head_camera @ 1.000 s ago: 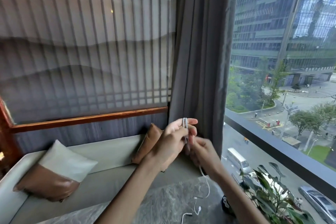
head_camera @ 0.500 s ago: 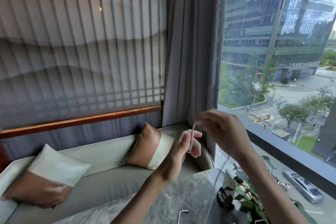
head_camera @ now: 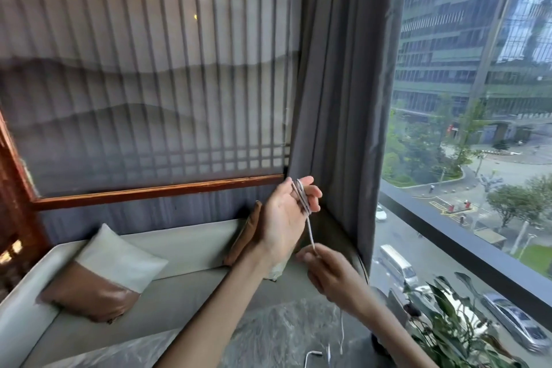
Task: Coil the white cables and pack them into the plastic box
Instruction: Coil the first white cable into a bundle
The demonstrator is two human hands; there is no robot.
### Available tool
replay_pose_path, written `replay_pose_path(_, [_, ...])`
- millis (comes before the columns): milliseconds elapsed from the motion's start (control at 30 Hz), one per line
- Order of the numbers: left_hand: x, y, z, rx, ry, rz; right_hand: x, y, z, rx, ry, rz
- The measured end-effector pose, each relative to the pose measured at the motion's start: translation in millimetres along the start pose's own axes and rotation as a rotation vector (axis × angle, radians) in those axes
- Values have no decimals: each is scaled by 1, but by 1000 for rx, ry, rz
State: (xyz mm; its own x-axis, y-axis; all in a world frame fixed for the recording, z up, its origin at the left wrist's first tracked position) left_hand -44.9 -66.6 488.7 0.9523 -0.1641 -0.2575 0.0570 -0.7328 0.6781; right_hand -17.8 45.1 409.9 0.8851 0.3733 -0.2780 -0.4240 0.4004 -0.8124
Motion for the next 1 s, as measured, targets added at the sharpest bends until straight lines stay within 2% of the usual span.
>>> replay_pose_path(67, [-2,-6,11,-207,53,-1,14,-11,-2,214,-28,2])
replay_pose_path(167, [15,-20,19,-598,-28,-11,21,-36,24,759,-26,43])
replay_pose_path(233, [29,-25,24,-690,-82,-9,18,-68,50,919,79,180])
replay_pose_path(333, [43,-26,9,-792,-210,-1,6,-110,84,1014,308,508])
replay_pose_path(400, [48,-21,-10,-674,-196,18,-12,-114,95,874,313,614])
replay_pose_path(433, [50,-18,-17,-603,-183,31,-23,-107,95,687,275,595])
replay_pose_path(500, [59,-11,-22,-493,-229,58,-40,-86,84,197,183,480])
replay_pose_path(567, [69,-2,-22,-379,-289,45,-47,-64,55,-132,104,341])
replay_pose_path(633, [73,10,-17,-216,-271,26,-41,-45,19,-263,73,211])
replay_pose_path(700, [61,24,-8,-88,-155,-9,-27,-30,-15,-284,45,107])
replay_pose_path(767, [47,37,5,-156,-30,-79,-9,-22,-41,-128,11,81])
replay_pose_path(833, [38,42,21,-338,78,-101,9,-23,-46,171,-7,155])
replay_pose_path(900, [34,37,37,-486,118,-87,19,-35,-36,459,-60,210])
replay_pose_path(1000, [40,28,55,-517,188,-57,25,-57,-25,744,-200,171])
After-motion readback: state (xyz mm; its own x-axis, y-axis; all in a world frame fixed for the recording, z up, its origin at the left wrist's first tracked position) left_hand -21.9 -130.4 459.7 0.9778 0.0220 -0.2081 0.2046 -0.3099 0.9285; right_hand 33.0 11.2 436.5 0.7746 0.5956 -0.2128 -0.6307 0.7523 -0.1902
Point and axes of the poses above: each hand's wrist, its own x-axis away from the middle knuckle, its own z-axis out of the back of the hand, y = z × x, the point moved 4 cm from there along -x, towards the middle knuckle, and after that the axes turned 6 degrees about x, right-handed, at the moved point
